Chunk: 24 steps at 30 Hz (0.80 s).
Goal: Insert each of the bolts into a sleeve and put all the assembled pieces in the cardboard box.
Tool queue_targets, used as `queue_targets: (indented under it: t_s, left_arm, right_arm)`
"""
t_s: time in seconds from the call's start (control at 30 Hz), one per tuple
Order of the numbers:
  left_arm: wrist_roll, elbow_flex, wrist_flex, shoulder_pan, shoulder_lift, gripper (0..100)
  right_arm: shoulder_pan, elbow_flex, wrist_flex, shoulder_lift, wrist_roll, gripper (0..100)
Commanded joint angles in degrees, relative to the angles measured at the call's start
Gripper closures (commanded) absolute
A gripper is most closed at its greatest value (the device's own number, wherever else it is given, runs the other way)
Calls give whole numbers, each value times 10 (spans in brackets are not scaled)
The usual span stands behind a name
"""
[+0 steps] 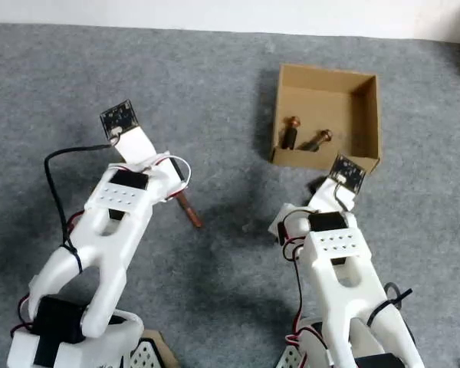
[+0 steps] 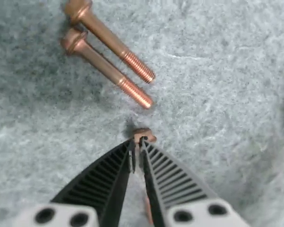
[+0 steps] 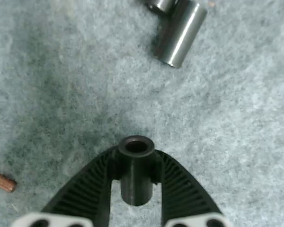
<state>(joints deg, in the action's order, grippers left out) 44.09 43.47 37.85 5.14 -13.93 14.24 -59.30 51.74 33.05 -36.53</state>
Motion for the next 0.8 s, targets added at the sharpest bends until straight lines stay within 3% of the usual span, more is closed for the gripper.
queue_targets:
  t_s: [0.0,0.2,0.53,0.77]
  left_arm:
    - [14,-28,-7,1,-1,911]
    - [31,-26,15,26,-1,758]
    - [41,-25,16,22,0,889]
    - [47,-51,18,23,64,891]
  right_arm:
    - [4,4,-13,14,-4,995]
    - [4,4,-13,14,-4,995]
    - [4,4,-13,14,-4,995]
    - [3,4,-13,14,-4,995]
